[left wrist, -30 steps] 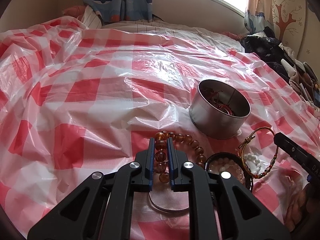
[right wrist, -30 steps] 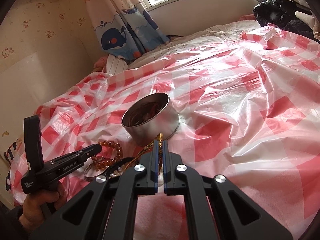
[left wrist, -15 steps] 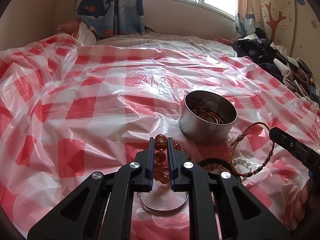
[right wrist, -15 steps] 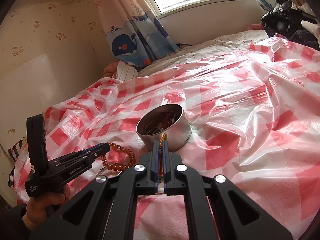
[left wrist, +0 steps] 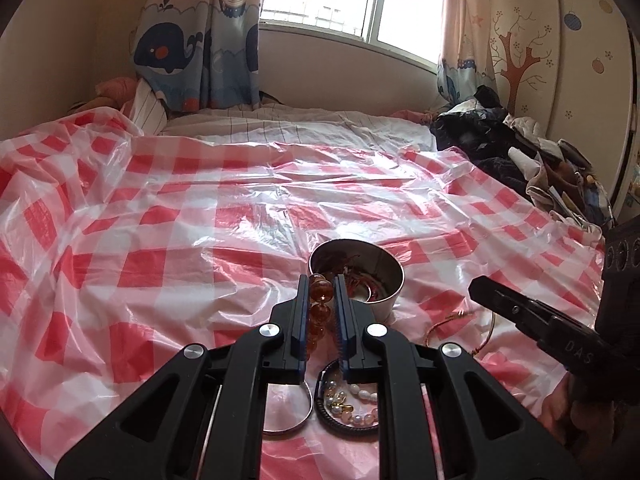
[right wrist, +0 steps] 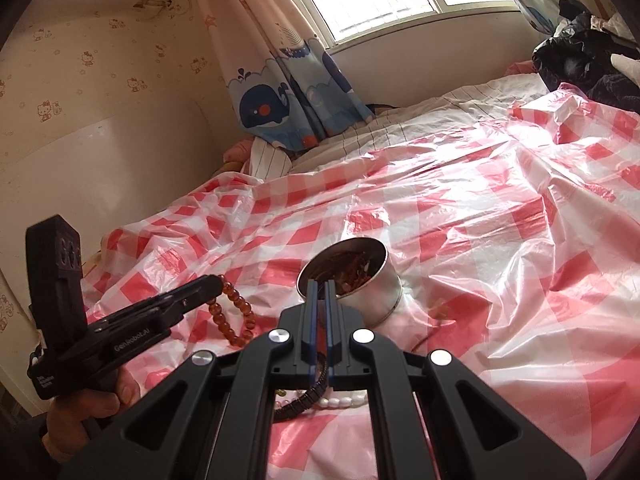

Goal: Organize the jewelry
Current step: 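Open the left gripper over the tin to drop the amber bracelet while the right drops the gold bracelet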

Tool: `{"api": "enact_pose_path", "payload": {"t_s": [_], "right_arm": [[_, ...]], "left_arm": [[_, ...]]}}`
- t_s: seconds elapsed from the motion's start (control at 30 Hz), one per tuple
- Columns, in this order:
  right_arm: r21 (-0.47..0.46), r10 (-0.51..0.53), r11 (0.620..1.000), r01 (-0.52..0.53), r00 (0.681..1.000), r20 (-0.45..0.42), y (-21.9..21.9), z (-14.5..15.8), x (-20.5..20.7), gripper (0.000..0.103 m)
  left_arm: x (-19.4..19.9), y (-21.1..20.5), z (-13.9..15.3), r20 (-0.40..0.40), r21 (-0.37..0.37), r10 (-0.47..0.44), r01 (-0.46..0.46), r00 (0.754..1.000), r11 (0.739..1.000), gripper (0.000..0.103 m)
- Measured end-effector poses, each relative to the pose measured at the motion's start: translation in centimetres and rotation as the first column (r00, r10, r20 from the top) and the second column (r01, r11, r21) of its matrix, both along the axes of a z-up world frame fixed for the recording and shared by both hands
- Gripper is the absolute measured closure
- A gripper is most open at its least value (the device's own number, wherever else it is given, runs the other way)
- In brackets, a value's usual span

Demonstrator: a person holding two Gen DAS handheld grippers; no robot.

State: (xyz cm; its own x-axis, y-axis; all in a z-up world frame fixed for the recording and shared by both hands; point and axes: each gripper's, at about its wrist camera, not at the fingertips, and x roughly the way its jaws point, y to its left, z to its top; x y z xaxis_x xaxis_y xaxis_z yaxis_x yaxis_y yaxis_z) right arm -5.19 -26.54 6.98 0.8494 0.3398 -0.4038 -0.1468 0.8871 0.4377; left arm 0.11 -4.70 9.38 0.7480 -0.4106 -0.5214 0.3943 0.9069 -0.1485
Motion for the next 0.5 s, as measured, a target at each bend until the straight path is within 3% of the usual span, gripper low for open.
{"api": "enact_pose_path", "payload": {"t_s": [0.13,0.27,0.3,0.33,0.37,0.5], "right_arm": [[0.021,-0.017,1.0,0.017,1.0,-0.008,-1.1,0.5,-0.1,0.099],[-0.037,-0.06,0.998,0.055,0.986,-0.157,-2.6,-0.3,0.6,0.098],[-0.062,-0.09,0.995,0.079,0.977,-0.193,-3.2,-0.8,0.5,0.078],[-0.087,-0.115,0.991,0.097,0.967,-0.227,-3.5,-1.4,0.5,0.043],[-0.122,-0.152,0.985,0.124,0.955,-0.254,-3.7,-2.0,0.4,0.036],[-0.226,-0.17,0.969,0.095,0.925,-0.34,-2.7,-4.1,1.7,0.036]], "left_arm": [[-0.2,-0.4,1.2,0.014,-0.008,-0.009,0.009,1.0,1.0,0.092],[-0.2,-0.5,0.8,0.011,0.002,-0.005,0.005,1.0,1.0,0.092],[-0.1,-0.5,0.5,0.003,0.002,-0.003,0.003,1.0,1.0,0.092],[0.0,-0.4,0.1,-0.007,0.001,-0.001,0.001,1.0,1.0,0.092],[0.1,-0.3,-0.2,-0.014,0.002,-0.001,0.001,1.0,1.0,0.092],[0.4,0.0,-0.8,-0.025,-0.002,0.001,-0.001,1.0,1.0,0.092]]}}
